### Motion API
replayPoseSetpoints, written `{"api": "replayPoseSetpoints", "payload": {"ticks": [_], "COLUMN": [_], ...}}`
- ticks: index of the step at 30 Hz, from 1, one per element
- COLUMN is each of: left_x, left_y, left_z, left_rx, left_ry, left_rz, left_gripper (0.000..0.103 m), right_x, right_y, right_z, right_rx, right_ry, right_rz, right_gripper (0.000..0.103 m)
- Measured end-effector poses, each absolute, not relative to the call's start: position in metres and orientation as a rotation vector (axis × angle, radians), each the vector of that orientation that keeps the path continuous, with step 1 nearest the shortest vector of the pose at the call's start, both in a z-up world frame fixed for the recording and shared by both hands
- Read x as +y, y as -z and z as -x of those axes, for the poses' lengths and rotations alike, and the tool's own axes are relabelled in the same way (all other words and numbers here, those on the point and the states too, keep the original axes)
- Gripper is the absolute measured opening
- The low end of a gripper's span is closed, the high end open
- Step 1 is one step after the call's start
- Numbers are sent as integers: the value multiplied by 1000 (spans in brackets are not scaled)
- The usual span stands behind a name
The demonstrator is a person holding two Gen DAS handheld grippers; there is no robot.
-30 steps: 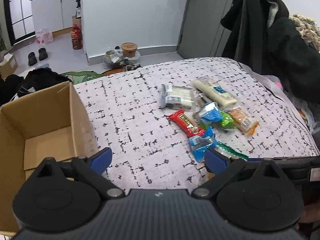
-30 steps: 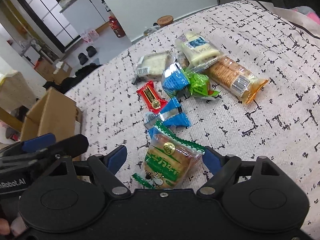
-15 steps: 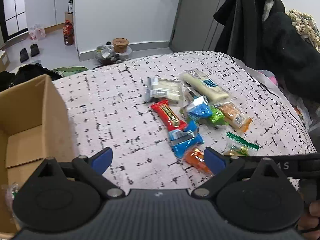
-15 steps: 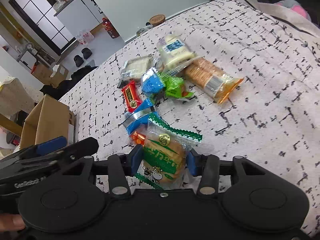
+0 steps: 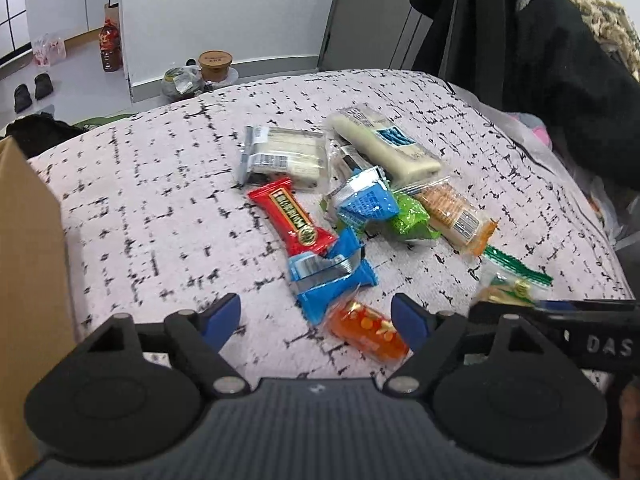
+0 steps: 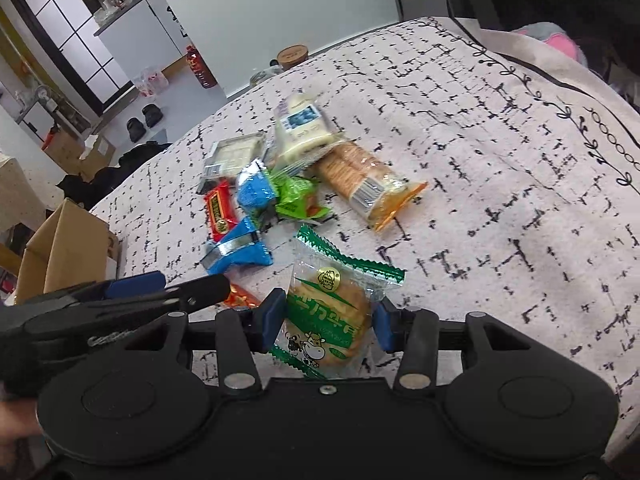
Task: Organize snacks
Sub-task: 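Grasp the orange candy bar with the left tool while the right tool grasps the green-wrapped bread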
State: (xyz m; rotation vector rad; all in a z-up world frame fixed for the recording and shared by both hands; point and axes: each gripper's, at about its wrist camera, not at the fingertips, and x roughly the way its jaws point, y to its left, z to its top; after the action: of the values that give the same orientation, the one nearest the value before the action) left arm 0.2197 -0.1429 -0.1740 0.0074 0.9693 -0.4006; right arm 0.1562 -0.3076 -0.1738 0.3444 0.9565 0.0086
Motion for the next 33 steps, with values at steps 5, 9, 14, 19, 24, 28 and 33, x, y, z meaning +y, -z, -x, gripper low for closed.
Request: {"api": "replayPoseSetpoints", "payload": {"ticks": [5,9,14,19,24,28,33], "left_x": [-155,-160,-153,-138,-128,-122,-118], "left_y": [180,184,189,187,188,187,181], "left_z": [-224,-222,-217,-212,-210,-206,-201], "left_rx": [969,980,1007,1028,1079,1092,1078], "left_ry": [381,400,361,350,340,341,361], "left_rz": [-50,-64,-92,-80,-65,-48,-29], "left_gripper": [82,82,82,65,31,31,32], "right_x": [-312,-313,-312,-312,-310,-308,-306], "right_y": [177,178,180,182,180,181,184], "right_z": [-155,-154,-153,-151,-151,-149,-148], "right_rx": [964,967,970,976,974,977,982], "right_ry": [3,3,-2,-8,-16,-18,-19], "right_rz": [-353,-357,-361,-368,-364,-360,-358], "right_gripper": [45,45,46,46,46,46,46]}}
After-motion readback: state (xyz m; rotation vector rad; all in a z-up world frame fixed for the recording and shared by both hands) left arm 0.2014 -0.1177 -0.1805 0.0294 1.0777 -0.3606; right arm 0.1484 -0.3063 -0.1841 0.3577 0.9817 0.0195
